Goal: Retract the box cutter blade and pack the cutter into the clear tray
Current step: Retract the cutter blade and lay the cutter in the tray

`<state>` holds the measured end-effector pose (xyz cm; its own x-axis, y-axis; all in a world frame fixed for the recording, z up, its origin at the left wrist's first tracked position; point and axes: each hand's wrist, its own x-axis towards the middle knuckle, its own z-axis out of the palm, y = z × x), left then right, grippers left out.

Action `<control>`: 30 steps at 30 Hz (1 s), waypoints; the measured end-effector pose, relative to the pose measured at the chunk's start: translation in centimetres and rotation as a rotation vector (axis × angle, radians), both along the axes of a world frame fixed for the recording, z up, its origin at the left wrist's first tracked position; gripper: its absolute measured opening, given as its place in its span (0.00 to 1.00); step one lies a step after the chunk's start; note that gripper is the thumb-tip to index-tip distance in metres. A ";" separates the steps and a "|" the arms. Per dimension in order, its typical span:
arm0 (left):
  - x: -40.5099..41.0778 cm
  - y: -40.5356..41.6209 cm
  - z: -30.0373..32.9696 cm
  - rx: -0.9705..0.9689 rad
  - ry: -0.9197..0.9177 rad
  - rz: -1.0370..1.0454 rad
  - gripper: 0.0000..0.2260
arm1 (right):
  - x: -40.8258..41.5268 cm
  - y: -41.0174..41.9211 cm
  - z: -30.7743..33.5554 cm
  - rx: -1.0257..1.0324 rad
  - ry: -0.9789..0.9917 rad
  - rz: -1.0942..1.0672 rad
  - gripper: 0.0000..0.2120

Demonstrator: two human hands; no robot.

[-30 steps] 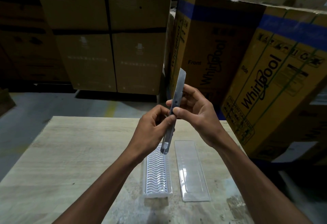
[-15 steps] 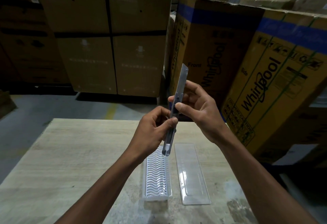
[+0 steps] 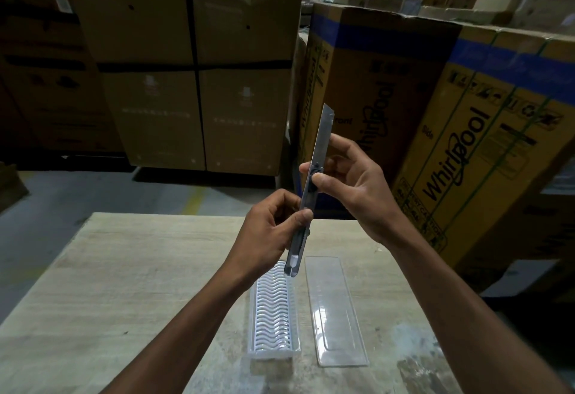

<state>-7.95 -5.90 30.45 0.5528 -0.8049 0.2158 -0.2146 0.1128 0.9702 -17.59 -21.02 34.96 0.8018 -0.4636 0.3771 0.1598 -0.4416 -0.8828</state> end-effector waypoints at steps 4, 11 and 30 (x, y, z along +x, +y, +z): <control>-0.1 0.0 0.0 -0.004 0.007 0.004 0.02 | 0.0 0.0 0.1 -0.010 0.001 0.000 0.31; -0.2 0.0 -0.1 -0.014 0.003 0.001 0.02 | -0.2 0.1 -0.1 -0.018 0.006 -0.008 0.30; -0.4 0.3 0.0 -0.018 0.017 -0.006 0.02 | -0.9 1.0 -1.0 0.013 0.020 -0.006 0.30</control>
<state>-8.36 -5.65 30.45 0.5517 -0.8042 0.2209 -0.1976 0.1312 0.9715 -18.46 -20.03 33.96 0.8062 -0.4734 0.3549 0.1395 -0.4308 -0.8916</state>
